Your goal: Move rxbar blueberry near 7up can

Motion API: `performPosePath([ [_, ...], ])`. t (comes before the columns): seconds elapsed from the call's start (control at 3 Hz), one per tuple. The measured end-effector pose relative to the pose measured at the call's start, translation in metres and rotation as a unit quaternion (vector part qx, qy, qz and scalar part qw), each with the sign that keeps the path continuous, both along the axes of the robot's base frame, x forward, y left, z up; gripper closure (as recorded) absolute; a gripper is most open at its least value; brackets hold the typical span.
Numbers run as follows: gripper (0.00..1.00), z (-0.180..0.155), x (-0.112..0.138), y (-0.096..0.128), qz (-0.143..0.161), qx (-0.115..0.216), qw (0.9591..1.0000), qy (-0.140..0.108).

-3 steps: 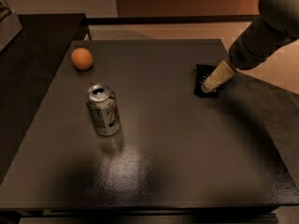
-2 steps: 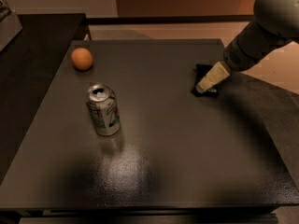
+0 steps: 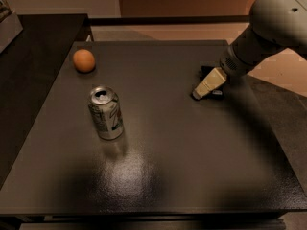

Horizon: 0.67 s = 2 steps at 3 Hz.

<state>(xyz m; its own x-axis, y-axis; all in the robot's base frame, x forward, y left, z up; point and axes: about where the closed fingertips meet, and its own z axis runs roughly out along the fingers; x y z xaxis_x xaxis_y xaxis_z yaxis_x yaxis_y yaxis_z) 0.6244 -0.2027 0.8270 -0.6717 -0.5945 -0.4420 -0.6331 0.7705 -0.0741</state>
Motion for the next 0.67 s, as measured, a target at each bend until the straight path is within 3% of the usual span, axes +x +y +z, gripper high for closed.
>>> performPosePath([
  [0.33, 0.17, -0.0042, 0.0001, 0.007, 0.008, 0.011, 0.9999, 0.004],
  [0.67, 0.41, -0.0016, -0.0011, 0.0112, 0.012, 0.021, 0.9997, 0.004],
])
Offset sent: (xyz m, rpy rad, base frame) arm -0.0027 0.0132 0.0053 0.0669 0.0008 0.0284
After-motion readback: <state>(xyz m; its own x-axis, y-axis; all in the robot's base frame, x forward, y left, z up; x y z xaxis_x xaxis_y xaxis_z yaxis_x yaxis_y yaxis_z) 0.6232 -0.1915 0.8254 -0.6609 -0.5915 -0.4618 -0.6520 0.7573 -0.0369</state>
